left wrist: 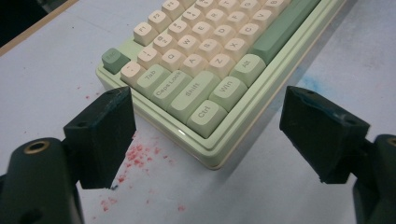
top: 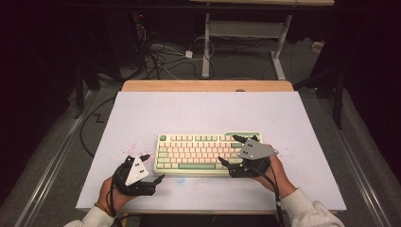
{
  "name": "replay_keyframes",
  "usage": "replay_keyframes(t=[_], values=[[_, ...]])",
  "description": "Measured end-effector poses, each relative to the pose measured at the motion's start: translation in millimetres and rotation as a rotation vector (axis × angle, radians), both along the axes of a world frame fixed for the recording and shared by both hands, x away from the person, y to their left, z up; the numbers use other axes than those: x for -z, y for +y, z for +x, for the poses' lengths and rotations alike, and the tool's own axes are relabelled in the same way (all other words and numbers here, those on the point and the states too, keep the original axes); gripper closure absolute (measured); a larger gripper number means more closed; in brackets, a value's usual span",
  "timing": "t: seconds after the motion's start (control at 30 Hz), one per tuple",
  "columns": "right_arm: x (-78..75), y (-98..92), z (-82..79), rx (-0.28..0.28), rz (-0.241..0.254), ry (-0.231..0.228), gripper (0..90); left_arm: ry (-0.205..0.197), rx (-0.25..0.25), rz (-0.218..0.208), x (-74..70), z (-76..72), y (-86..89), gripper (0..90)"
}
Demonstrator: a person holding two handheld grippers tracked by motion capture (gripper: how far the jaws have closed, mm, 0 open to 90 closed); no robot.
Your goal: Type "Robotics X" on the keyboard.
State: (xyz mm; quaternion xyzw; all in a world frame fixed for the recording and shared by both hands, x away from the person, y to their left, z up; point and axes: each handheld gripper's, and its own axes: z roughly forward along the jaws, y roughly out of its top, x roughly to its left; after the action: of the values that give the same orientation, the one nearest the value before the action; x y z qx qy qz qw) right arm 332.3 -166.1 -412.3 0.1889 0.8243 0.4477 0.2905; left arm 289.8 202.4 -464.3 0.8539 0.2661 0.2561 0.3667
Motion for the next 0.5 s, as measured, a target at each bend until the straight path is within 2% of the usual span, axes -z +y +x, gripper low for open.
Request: replay_keyframes(t=[0.23, 0.5], values=[[4.2, -16.0, -7.6, 0.005, 0.001, -0.03, 19.5, -0.002, -0.003, -0.002, -0.5, 0.3, -0.3, 17.6], [9.0, -30.4, -15.2, 0.033, 0.001, -0.042, 20.0, -0.021, -0.014, -0.003, -1.8, -0.4, 0.3, 18.3]])
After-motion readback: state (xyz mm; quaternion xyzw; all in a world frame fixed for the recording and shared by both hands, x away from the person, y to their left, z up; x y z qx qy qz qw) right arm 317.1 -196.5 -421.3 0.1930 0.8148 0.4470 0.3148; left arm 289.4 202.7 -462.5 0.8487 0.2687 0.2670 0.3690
